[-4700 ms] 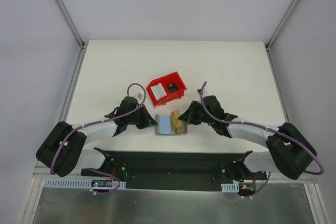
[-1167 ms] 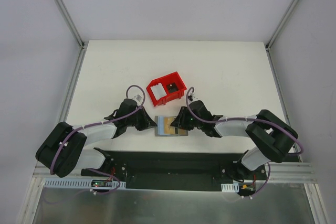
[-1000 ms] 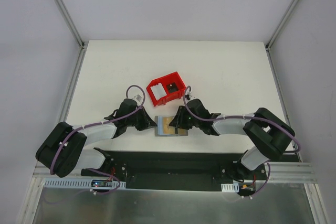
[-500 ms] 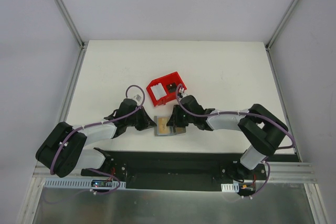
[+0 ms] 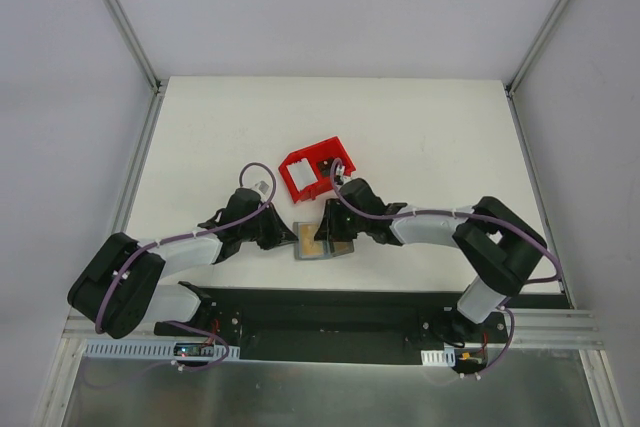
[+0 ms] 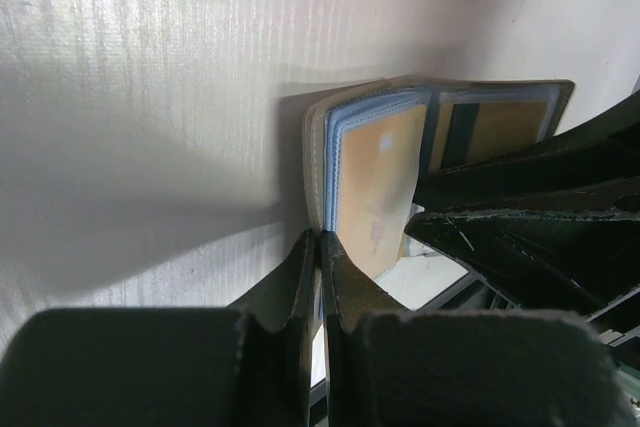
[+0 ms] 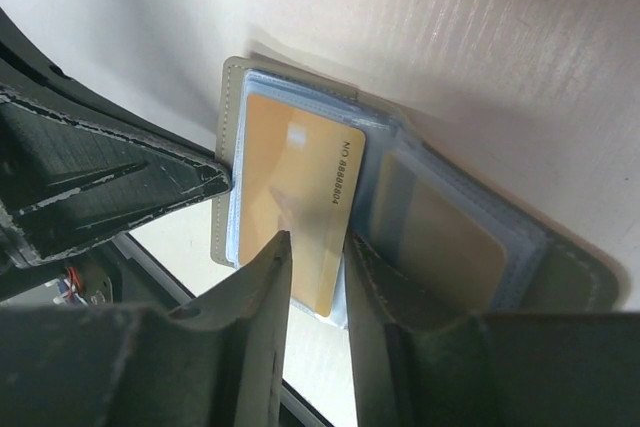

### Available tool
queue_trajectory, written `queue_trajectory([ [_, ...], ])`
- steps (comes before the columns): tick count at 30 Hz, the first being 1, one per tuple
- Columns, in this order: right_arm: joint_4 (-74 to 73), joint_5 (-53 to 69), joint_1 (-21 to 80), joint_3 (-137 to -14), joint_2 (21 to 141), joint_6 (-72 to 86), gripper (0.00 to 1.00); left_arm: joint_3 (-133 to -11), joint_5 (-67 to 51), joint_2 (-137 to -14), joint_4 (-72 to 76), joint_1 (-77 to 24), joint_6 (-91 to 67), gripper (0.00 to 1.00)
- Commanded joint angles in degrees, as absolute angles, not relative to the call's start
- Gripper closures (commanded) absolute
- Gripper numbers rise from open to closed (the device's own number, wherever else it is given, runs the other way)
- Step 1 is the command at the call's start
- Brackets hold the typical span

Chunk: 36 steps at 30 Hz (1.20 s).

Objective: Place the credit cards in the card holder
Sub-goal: Insert the credit card into the card holder, then turn over the card slot in the card holder.

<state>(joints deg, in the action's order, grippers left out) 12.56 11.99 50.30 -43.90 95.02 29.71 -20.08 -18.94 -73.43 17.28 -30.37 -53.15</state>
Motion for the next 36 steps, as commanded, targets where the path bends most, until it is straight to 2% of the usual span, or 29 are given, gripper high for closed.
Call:
queue_trajectory([
  [1, 9.1, 9.0, 51.2, -46.7, 90.5, 26.0, 0.67, -20.4, -19.5, -71.5, 18.6, -30.8, -52.7, 1.0],
  [5, 3.9, 4.9, 51.2, -47.6, 87.0, 22.4, 0.57, -20.4, -19.4, -70.9, 18.3, -30.8, -52.8, 1.0],
  [10, 1.6, 3.5, 51.3, -48.8, 85.5, 21.0, 0.52, -21.2, -19.9, -70.2, 17.8, -30.8, -52.6, 1.0],
  [24, 0.3, 4.2, 53.1, -51.7, 88.4, 20.7, 0.49, -21.8, -20.1, -69.0, 16.9, -30.8, -52.2, 1.0],
  [36, -9.5, 0.4, 58.2, -60.4, 95.3, 19.3, 0.48, -21.9, -20.5, -67.2, 16.4, -30.8, -51.8, 1.0],
])
